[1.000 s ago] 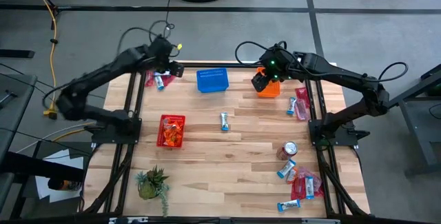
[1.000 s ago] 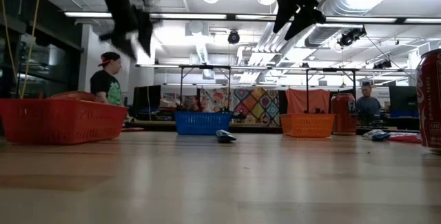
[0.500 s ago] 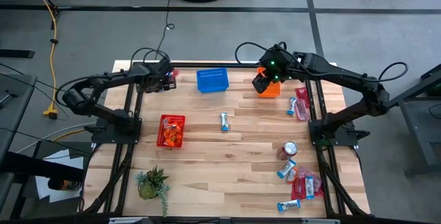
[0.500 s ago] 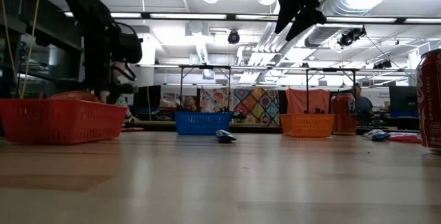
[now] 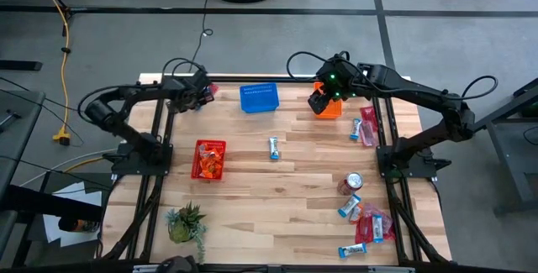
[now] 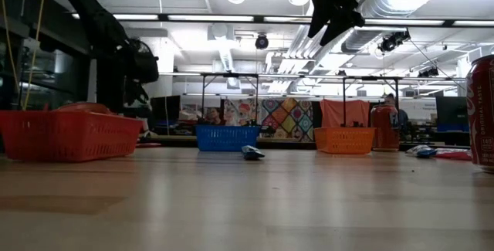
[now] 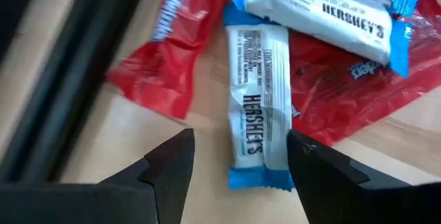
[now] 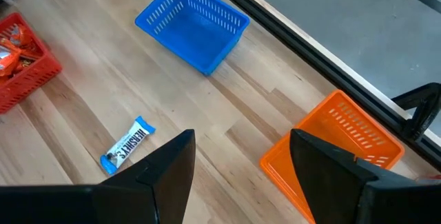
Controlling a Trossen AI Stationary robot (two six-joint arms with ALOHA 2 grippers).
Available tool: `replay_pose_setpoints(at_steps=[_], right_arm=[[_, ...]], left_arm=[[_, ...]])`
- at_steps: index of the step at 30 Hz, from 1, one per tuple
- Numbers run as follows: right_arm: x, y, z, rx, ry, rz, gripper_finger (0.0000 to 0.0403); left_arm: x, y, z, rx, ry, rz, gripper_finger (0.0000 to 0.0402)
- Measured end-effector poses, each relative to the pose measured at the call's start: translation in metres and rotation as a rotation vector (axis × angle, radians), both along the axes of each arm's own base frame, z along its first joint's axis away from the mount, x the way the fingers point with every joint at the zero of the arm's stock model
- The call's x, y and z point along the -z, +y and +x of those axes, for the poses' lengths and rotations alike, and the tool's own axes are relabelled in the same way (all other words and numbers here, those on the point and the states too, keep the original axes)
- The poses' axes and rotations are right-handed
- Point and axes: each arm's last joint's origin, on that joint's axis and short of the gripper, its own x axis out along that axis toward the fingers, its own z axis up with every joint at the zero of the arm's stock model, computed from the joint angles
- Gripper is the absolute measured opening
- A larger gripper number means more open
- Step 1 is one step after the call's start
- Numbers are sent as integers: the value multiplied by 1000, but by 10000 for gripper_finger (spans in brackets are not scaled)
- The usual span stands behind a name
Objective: Sort candy
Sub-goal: Put the white candy pack into the blue basket
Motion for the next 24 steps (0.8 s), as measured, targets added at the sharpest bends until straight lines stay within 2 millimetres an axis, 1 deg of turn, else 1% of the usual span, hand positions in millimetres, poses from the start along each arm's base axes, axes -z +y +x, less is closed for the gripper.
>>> replay_pose_setpoints(at_steps=[2,5,8,11,14,15,16,17,20,24], right_arm=[[0,0,0,0,0,0,232],[0,0,0,0,0,0,232],[0,0,0,1,0,0,232],[0,0,0,0,0,0,232],[0,0,0,0,0,0,232],[0,0,0,0,1,0,232],[0,0,0,0,1,1,232],[0,0,0,0,3,1,232],[0,0,0,-2,7,1,232],[0,0,0,-5,9,-1,232]], left_arm=[[5,1,2,-27,-10,-3,213],[10,0,6,-23,9,-5,210],[12,-1,9,5,32,-4,189],[11,-3,10,21,39,-11,136],[6,-8,12,76,34,-17,59],[2,-10,12,107,35,-14,33],[-2,-11,12,137,29,-7,19],[-8,-13,12,152,27,9,14],[-28,-19,7,174,9,67,17],[-61,-32,-3,234,-66,176,5]])
